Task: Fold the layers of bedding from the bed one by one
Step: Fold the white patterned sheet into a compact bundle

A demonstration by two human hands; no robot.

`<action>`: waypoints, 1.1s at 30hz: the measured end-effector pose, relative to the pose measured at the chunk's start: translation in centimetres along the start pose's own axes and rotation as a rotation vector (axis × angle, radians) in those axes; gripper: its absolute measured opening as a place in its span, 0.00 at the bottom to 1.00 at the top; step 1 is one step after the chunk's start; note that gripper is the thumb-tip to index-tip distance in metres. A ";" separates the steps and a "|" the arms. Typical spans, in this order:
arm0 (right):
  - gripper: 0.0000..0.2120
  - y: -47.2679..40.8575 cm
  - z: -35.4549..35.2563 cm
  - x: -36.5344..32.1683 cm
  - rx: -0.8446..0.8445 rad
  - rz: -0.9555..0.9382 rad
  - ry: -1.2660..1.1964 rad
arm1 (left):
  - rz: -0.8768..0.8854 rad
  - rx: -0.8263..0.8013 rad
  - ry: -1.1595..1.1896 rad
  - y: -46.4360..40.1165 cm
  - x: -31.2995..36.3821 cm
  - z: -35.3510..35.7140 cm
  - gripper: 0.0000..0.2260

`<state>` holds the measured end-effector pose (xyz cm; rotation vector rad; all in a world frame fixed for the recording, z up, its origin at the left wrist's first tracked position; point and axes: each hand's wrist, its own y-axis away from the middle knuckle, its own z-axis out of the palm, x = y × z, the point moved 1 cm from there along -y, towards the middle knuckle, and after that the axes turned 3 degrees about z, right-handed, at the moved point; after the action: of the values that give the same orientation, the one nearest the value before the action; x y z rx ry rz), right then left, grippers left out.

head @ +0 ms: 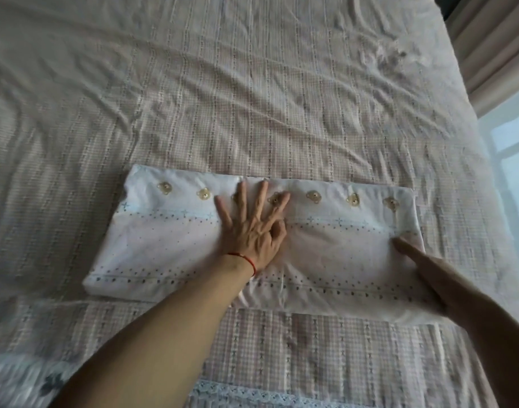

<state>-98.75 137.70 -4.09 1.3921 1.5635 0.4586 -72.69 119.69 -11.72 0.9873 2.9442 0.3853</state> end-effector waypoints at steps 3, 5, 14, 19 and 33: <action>0.41 2.1 -0.6 -0.3 -0.069 -0.067 -0.075 | -0.008 -0.049 -0.003 0.3 0.1 -0.5 0.26; 0.34 4.6 -0.6 -1.4 -0.123 -0.104 -0.185 | -0.007 -0.092 0.036 0.3 0.0 -0.9 0.25; 0.26 16.1 2.4 -11.2 -0.203 -0.618 -0.103 | 0.111 -0.145 1.095 8.2 -3.1 -10.7 0.19; 0.22 21.0 14.5 -16.5 -0.189 -0.811 0.065 | -0.352 -0.072 1.765 11.8 -9.3 -14.7 0.14; 0.23 15.7 28.3 -13.3 0.212 -0.961 0.552 | -0.721 0.058 1.115 13.2 -19.5 -7.7 0.07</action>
<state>-68.11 121.33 0.23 0.5109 2.5532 0.0697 -49.92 116.49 -2.45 -0.5923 3.8878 1.0623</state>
